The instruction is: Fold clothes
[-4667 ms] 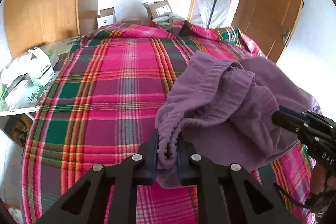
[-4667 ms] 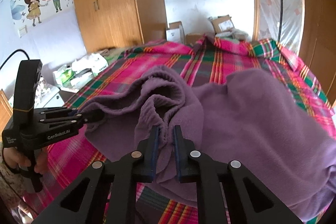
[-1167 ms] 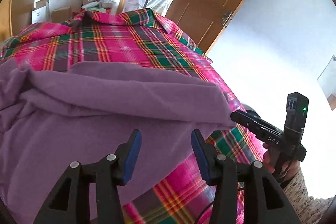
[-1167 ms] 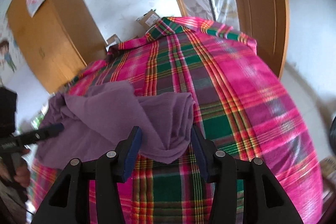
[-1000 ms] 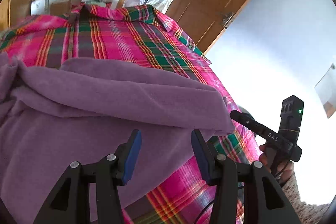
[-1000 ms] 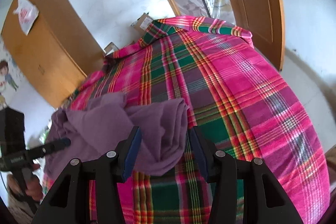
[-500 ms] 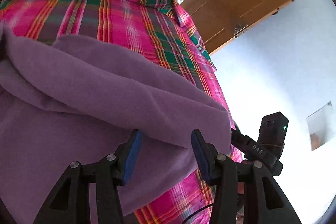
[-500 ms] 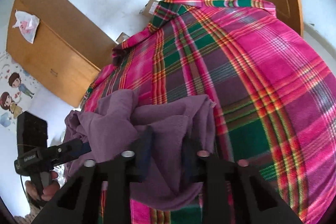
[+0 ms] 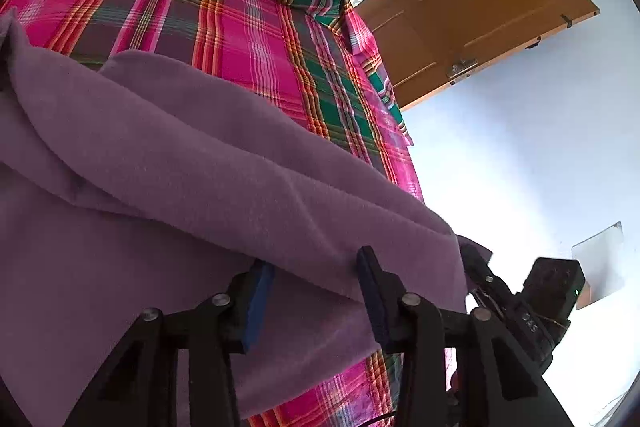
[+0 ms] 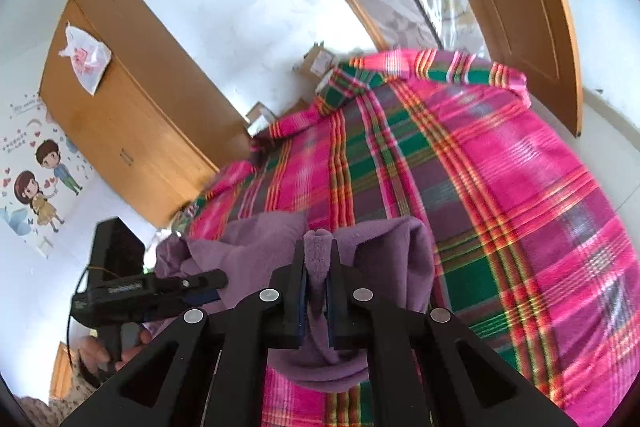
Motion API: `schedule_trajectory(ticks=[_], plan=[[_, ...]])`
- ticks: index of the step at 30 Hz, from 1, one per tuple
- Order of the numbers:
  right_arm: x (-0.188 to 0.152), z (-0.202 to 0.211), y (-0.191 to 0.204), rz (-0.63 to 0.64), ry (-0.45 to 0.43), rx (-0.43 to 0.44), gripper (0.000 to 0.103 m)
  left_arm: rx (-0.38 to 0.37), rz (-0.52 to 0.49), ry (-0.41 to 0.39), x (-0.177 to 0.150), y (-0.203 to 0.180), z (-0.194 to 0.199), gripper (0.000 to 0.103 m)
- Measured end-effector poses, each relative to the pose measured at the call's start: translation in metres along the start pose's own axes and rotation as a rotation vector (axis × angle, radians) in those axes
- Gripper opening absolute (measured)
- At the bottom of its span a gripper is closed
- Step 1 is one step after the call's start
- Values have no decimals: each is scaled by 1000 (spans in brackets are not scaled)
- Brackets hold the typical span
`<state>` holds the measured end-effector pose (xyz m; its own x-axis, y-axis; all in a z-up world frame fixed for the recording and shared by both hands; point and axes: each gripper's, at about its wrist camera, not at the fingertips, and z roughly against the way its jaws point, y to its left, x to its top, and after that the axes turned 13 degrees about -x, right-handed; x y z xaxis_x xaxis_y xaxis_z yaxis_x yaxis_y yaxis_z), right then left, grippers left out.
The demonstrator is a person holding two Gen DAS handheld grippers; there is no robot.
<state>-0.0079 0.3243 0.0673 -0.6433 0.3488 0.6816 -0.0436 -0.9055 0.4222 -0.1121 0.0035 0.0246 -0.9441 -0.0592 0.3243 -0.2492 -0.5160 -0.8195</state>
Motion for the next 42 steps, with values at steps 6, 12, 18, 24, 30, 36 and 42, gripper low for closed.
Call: schedule_trajectory(ticks=[6, 12, 18, 24, 30, 36, 42], plan=[[6, 24, -13, -30, -72, -51, 8, 8, 5, 4, 0, 0, 0, 39], [9, 35, -28, -26, -118, -181, 8, 3, 11, -4, -1, 4, 0, 39], [9, 43, -38, 7, -158, -305, 8, 28, 50, -22, 7, 14, -11, 39], [7, 30, -39, 47, -115, -378, 11, 31, 74, -20, 10, 16, -22, 32], [4, 31, -41, 85, -121, -484, 27, 25, 68, -66, 13, 11, -15, 11], [-1, 41, -35, 114, -132, -438, 29, 15, 41, -104, 15, -2, -8, 6], [-20, 36, 2, 277, -69, -257, 30, 4, -1, -143, 23, -21, 1, 6]])
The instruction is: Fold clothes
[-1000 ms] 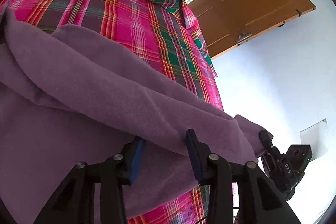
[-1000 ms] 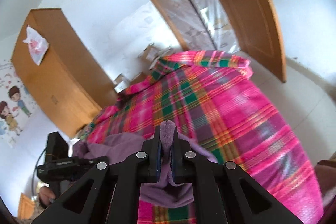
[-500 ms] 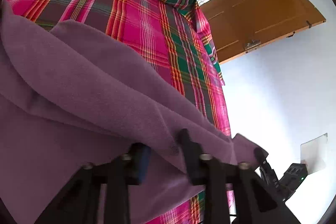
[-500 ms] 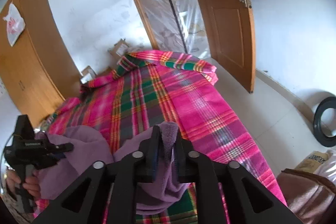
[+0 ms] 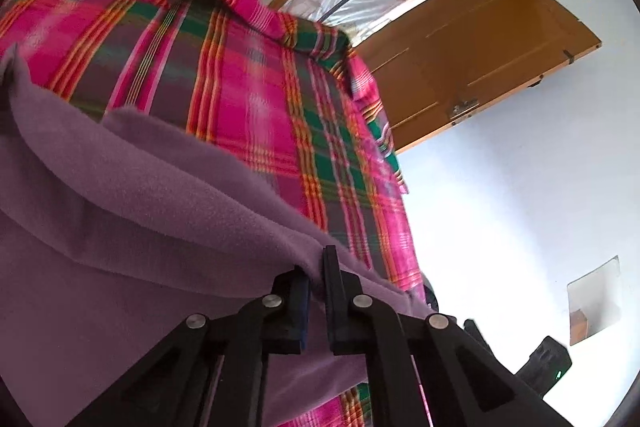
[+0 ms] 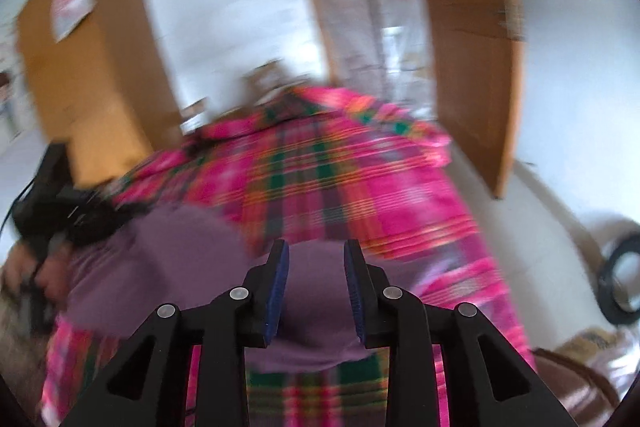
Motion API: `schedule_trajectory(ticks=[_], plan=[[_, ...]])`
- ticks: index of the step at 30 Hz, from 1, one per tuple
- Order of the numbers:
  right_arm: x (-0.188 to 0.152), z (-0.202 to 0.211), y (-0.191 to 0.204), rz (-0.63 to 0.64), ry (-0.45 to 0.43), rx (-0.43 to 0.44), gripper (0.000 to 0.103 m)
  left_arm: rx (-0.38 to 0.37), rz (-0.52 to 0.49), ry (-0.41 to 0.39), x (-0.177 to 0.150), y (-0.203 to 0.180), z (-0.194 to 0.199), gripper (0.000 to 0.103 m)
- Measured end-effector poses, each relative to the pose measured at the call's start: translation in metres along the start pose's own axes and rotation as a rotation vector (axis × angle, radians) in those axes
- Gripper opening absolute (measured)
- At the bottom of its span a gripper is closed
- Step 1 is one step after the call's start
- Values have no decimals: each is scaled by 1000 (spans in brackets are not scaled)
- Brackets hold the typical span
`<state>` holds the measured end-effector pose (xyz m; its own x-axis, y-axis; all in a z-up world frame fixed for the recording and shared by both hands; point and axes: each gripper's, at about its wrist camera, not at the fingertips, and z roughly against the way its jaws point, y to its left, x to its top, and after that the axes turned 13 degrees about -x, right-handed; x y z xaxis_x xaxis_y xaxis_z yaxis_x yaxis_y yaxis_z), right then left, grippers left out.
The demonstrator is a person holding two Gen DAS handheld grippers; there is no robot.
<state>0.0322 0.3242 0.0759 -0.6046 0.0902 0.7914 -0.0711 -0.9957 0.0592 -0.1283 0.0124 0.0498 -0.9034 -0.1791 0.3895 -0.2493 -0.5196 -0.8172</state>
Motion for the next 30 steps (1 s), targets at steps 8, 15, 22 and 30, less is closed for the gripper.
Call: schedule_trajectory(ticks=[8, 15, 22, 30], plan=[[-9, -9, 50, 162, 8, 73, 31, -16, -49, -29, 8, -27, 7, 6], [-3, -19, 55, 139, 22, 67, 32, -33, -51, -66, 15, -33, 19, 6], [-4, -14, 78, 217, -26, 60, 43, -42, -66, -94, 19, -40, 27, 6], [6, -32, 50, 32, 75, 51, 43, -47, -59, -101, 21, -36, 29, 6]])
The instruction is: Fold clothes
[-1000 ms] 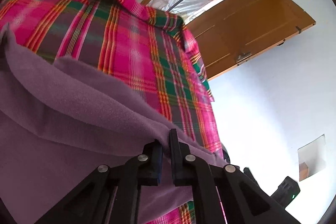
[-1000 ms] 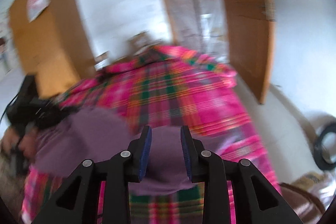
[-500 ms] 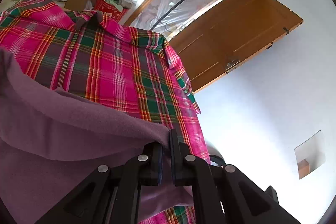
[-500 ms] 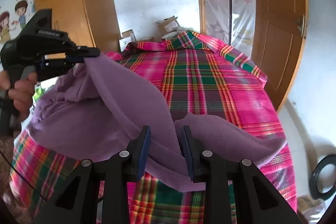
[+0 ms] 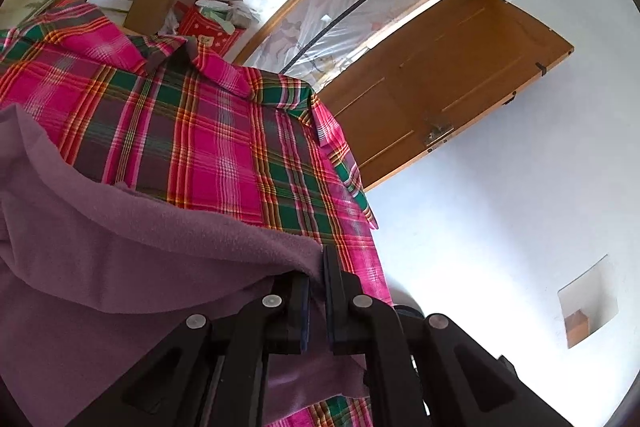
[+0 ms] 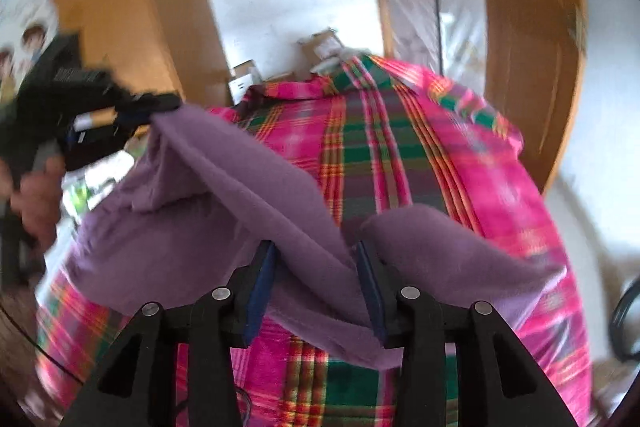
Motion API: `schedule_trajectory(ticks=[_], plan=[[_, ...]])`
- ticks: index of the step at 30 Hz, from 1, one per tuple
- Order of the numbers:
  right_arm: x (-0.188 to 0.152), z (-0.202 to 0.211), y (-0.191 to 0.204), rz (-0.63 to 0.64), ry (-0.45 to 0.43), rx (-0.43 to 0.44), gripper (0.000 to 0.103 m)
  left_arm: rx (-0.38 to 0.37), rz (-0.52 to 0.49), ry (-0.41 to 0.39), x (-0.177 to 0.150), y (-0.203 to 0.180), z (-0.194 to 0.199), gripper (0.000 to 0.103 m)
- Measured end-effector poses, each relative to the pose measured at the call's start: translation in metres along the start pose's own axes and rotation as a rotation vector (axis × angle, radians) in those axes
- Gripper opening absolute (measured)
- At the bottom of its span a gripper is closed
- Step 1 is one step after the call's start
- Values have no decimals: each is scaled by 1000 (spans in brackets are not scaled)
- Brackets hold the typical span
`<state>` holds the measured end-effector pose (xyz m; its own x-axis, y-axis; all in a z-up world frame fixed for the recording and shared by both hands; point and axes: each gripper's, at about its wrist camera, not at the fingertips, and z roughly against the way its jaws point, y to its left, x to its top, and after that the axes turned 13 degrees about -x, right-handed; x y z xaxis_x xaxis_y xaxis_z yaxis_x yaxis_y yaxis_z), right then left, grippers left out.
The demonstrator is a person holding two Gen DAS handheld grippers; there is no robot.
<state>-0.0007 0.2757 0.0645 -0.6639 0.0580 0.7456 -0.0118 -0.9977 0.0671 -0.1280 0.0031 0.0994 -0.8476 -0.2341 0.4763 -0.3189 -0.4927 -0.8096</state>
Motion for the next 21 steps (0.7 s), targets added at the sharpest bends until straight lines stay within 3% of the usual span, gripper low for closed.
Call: schedule_trajectory(ticks=[4, 8, 12, 19, 21], plan=[[2, -2, -14, -27, 2, -57, 43, -3, -9, -7, 2, -1, -1, 6], [3, -3, -11, 21, 1, -21, 28, -3, 3, -14, 6, 3, -4, 6], [2, -10, 2, 117, 35, 50, 28, 2, 12, -23, 11, 6, -6, 6], [1, -22, 1, 189, 64, 20, 27, 13, 15, -20, 18, 14, -7, 6], [3, -23, 0, 194, 57, 7, 8, 15, 24, -21, 19, 17, -9, 6]])
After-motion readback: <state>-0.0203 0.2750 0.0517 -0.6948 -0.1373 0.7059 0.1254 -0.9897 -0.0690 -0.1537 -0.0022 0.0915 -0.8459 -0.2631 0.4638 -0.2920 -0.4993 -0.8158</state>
